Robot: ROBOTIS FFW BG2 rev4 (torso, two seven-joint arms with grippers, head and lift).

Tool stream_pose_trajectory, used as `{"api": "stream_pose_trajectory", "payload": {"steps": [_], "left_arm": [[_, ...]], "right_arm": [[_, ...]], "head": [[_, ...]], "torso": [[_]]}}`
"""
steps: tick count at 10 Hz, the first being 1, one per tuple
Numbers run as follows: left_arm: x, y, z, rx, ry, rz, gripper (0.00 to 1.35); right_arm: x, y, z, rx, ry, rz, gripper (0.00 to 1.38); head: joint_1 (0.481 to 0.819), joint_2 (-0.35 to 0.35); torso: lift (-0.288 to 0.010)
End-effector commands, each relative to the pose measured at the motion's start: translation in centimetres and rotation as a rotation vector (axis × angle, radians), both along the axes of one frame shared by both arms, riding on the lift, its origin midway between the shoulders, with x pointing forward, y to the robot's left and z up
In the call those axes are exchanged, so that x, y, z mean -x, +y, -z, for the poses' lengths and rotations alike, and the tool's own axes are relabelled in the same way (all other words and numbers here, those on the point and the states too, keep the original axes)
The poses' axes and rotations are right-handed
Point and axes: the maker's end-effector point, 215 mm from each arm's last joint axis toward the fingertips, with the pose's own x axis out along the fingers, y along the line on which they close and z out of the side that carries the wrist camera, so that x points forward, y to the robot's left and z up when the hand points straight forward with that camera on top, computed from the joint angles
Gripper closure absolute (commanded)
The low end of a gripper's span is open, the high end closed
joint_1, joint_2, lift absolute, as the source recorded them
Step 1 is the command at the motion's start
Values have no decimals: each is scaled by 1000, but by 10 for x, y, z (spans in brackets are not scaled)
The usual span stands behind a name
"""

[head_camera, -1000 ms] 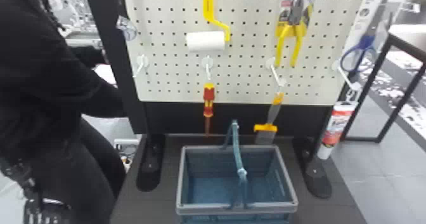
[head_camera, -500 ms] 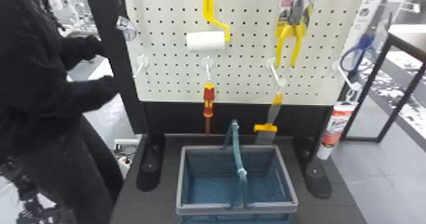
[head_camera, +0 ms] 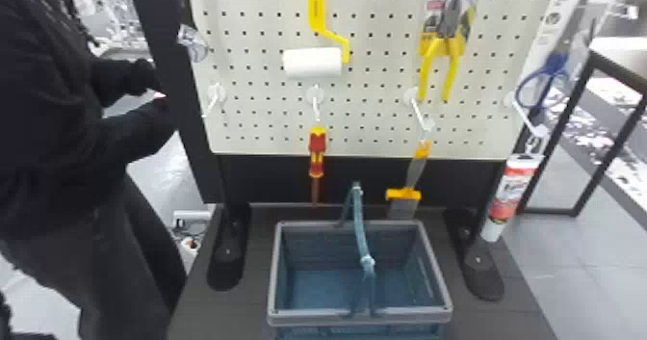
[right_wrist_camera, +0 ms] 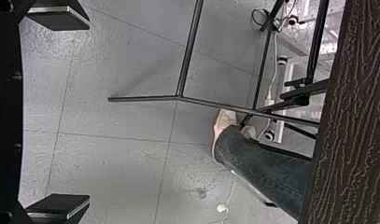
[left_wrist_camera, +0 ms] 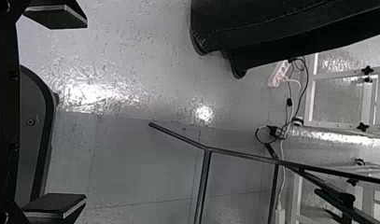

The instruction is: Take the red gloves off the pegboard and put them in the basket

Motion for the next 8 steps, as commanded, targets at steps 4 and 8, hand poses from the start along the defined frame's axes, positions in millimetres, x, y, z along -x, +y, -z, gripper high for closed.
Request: {"api": "stream_pose_trajectory", "payload": {"steps": [4,8], "left_arm": [[0,0,0,0,0,0,-2],[0,0,0,0,0,0,-2]], "right_arm": [[0,0,0,0,0,0,-2],[0,0,0,0,0,0,-2]], "head": [[549,0],[549,0]], "torso": [[-100],[-100]]}}
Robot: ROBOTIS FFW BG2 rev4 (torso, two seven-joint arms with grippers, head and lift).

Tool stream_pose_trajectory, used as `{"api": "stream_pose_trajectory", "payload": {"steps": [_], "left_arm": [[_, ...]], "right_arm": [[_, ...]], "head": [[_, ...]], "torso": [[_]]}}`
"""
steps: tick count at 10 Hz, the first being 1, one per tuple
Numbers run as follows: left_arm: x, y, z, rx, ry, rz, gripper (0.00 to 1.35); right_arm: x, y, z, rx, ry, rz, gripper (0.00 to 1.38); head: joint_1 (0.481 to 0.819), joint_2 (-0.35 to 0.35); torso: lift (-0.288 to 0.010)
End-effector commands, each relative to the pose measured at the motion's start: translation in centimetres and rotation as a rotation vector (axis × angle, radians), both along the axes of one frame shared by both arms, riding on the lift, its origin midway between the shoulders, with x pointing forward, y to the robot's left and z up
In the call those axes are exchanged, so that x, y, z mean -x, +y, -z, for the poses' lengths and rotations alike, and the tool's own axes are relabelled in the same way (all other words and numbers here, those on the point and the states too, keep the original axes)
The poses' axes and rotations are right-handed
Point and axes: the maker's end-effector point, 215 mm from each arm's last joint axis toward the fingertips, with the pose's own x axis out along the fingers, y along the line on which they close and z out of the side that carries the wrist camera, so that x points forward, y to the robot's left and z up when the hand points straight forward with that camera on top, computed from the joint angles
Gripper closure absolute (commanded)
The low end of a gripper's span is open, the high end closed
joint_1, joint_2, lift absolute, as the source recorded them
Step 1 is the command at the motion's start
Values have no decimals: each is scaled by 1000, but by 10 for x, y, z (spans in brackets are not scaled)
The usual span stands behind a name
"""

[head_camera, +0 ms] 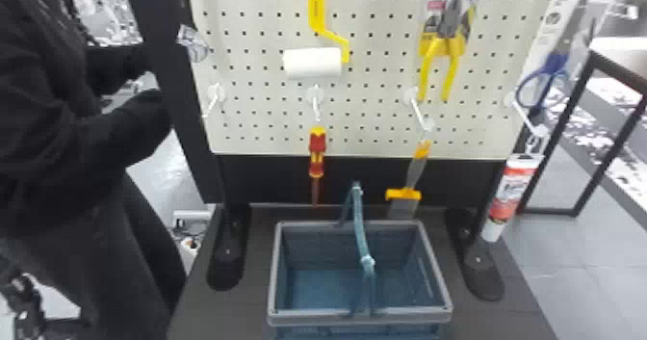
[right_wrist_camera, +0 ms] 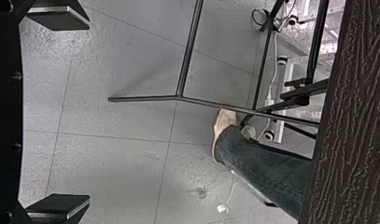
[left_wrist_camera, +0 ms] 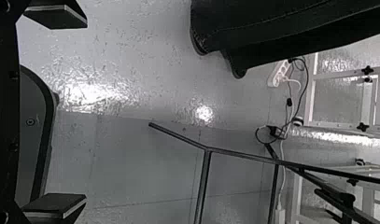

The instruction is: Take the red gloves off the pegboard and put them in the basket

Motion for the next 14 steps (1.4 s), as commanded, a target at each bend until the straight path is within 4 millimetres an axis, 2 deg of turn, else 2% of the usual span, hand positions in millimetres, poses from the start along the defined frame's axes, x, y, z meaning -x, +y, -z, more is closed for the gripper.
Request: {"api": "stream_pose_trajectory", "payload": {"steps": [1,14], "left_arm": [[0,0,0,0,0,0,-2],[0,0,0,0,0,0,-2]], "right_arm": [[0,0,0,0,0,0,-2],[0,0,0,0,0,0,-2]], "head": [[549,0],[549,0]], "torso": [[-100],[-100]]}}
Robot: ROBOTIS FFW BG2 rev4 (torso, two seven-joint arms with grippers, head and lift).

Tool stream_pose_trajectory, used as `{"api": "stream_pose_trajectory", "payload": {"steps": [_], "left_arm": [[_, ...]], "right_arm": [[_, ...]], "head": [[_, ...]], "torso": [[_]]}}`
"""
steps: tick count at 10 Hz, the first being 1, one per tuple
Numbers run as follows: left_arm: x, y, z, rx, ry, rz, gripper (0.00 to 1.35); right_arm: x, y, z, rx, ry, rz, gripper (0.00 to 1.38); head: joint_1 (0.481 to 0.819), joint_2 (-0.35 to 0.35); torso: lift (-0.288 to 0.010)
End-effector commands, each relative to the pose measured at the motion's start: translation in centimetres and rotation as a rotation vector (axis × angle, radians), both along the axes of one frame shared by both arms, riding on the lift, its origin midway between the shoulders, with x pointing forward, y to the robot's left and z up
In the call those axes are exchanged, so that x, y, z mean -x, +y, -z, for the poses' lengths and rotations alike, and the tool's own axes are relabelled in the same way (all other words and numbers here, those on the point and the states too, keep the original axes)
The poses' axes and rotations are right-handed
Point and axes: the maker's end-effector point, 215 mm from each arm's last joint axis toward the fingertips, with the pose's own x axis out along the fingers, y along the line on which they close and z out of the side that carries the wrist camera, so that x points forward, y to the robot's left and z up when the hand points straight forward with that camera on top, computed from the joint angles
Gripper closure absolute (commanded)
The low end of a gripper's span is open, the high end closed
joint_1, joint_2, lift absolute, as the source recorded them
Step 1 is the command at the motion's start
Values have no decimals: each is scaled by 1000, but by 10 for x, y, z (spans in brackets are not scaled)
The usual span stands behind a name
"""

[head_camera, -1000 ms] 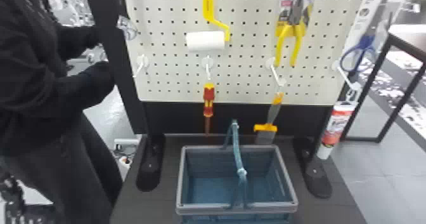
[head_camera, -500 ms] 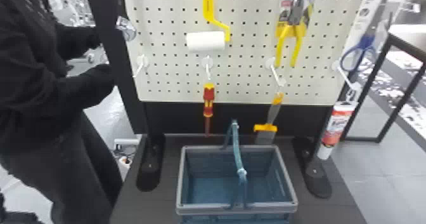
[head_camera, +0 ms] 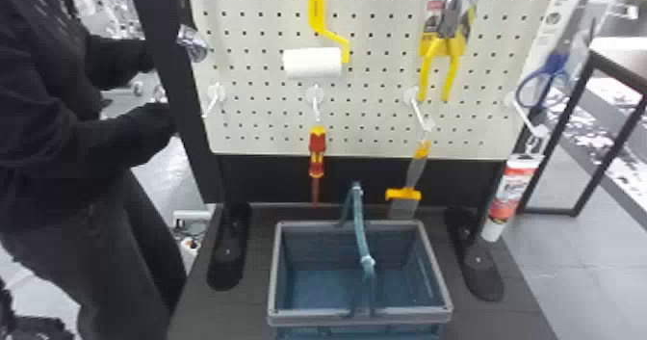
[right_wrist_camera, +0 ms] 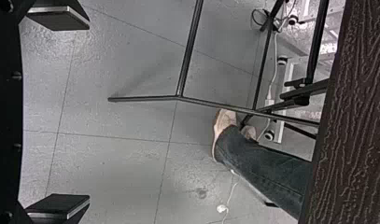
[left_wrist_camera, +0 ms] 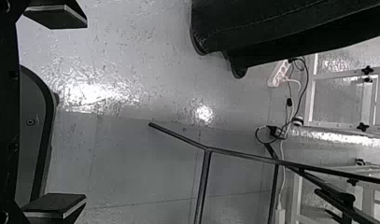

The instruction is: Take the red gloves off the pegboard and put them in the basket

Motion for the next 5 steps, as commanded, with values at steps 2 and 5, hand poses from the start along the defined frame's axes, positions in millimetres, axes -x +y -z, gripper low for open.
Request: {"api": "stream_pose_trajectory", "payload": {"steps": [2,5], "left_arm": [[0,0,0,0,0,0,-2],[0,0,0,0,0,0,-2]], "right_arm": [[0,0,0,0,0,0,-2],[0,0,0,0,0,0,-2]], "head": [[549,0],[549,0]], "torso": [[-100],[-100]]}}
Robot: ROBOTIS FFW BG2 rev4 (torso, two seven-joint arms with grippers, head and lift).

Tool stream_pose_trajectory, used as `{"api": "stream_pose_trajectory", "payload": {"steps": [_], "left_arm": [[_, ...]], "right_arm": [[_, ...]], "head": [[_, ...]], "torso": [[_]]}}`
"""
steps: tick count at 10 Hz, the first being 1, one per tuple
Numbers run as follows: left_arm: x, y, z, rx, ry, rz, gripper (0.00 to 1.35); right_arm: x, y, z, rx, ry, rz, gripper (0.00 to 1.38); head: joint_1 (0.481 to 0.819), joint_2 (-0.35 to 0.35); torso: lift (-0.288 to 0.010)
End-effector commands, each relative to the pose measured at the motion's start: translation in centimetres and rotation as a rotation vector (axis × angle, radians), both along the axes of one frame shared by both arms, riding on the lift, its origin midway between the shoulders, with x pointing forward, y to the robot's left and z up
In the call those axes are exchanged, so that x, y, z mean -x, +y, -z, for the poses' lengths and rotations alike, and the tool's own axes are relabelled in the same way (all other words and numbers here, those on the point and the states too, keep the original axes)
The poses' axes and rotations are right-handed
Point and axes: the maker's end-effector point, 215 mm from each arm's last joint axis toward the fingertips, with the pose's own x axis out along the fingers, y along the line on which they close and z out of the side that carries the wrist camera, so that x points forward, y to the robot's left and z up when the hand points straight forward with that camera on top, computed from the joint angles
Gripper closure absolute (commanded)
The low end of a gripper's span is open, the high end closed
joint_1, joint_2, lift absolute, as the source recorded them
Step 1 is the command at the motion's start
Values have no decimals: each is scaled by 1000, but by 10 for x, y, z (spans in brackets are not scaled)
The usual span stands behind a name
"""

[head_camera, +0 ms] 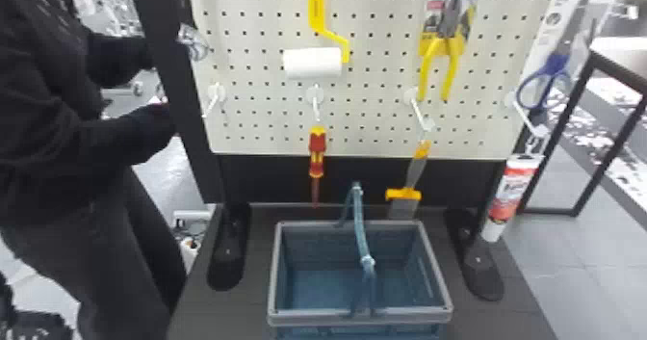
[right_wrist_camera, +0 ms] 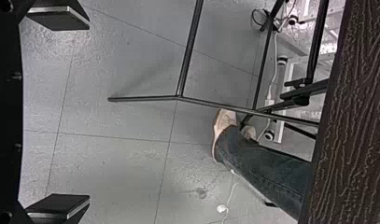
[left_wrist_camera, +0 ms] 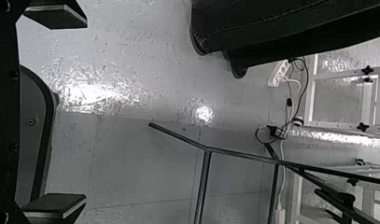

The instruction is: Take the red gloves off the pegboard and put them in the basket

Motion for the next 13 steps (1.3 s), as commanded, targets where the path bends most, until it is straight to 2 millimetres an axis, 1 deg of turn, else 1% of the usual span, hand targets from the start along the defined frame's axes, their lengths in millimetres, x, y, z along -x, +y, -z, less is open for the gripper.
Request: {"api": "stream_pose_trajectory", "payload": {"steps": [1,13], "left_arm": [[0,0,0,0,0,0,-2],[0,0,0,0,0,0,-2]], "right_arm": [[0,0,0,0,0,0,-2],[0,0,0,0,0,0,-2]], "head": [[549,0],[549,0]], "torso": [[-100],[-100]]}}
